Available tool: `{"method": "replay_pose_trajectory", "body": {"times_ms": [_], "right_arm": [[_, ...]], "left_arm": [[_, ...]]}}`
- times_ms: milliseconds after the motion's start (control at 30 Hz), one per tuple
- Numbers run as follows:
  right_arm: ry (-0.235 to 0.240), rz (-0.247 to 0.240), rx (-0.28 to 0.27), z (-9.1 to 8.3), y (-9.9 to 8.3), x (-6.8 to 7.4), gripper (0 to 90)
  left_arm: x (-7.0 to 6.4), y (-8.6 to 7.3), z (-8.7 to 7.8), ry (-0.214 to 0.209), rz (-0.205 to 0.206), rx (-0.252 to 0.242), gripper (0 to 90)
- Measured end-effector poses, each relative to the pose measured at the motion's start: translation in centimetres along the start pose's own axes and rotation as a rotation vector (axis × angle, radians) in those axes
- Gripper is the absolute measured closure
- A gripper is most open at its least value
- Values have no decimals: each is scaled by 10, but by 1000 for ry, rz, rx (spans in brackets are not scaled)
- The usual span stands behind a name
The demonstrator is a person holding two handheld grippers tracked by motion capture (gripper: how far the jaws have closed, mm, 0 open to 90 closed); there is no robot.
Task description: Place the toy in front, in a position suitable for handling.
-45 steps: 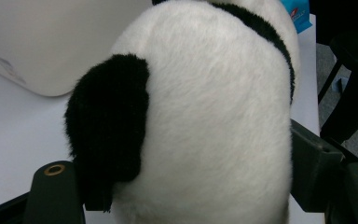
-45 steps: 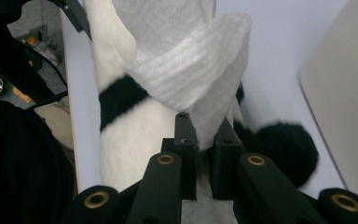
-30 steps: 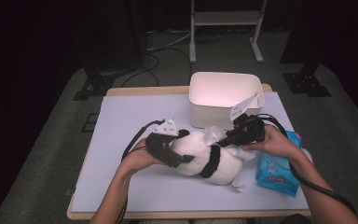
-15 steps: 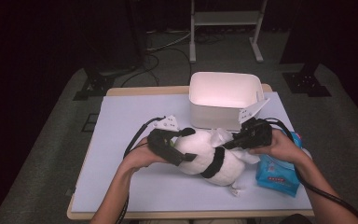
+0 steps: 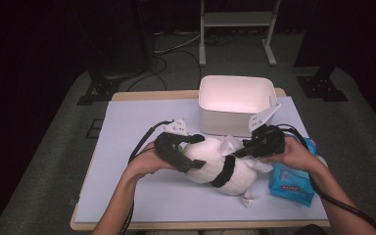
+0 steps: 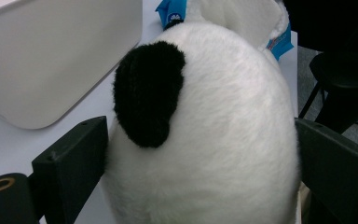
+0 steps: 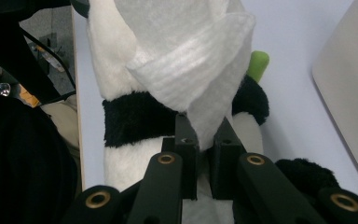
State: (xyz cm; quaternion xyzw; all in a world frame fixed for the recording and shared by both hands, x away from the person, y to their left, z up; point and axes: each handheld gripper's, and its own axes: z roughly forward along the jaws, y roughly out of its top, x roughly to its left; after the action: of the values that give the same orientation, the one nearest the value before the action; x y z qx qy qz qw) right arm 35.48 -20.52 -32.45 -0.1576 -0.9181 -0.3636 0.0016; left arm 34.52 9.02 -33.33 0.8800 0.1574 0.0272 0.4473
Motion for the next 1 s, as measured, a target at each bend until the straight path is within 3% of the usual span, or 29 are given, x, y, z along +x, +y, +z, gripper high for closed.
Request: {"method": "replay_pose_trajectory", "body": {"times_ms": [200,333,533,700,833,1000], "right_arm": [[9,-14,10,1,3,4,834],[15,-29,21,2,6,7,833],[23,-41,15,2,17,9,833],[15,-61,43,8,29,12,832],[13,-61,42,8,30,10,832],[-10,-22,26,3,22,1,831]], "left_arm": [[0,1,3,-37,1,18,58],[-6,0,2,-39,57,14,188],[-12,4,0,-32,109,29,230],[-13,1,-3,-25,119,35,239],[-12,-6,-5,-26,106,12,247],[-13,-10,-5,-27,110,5,248]]}}
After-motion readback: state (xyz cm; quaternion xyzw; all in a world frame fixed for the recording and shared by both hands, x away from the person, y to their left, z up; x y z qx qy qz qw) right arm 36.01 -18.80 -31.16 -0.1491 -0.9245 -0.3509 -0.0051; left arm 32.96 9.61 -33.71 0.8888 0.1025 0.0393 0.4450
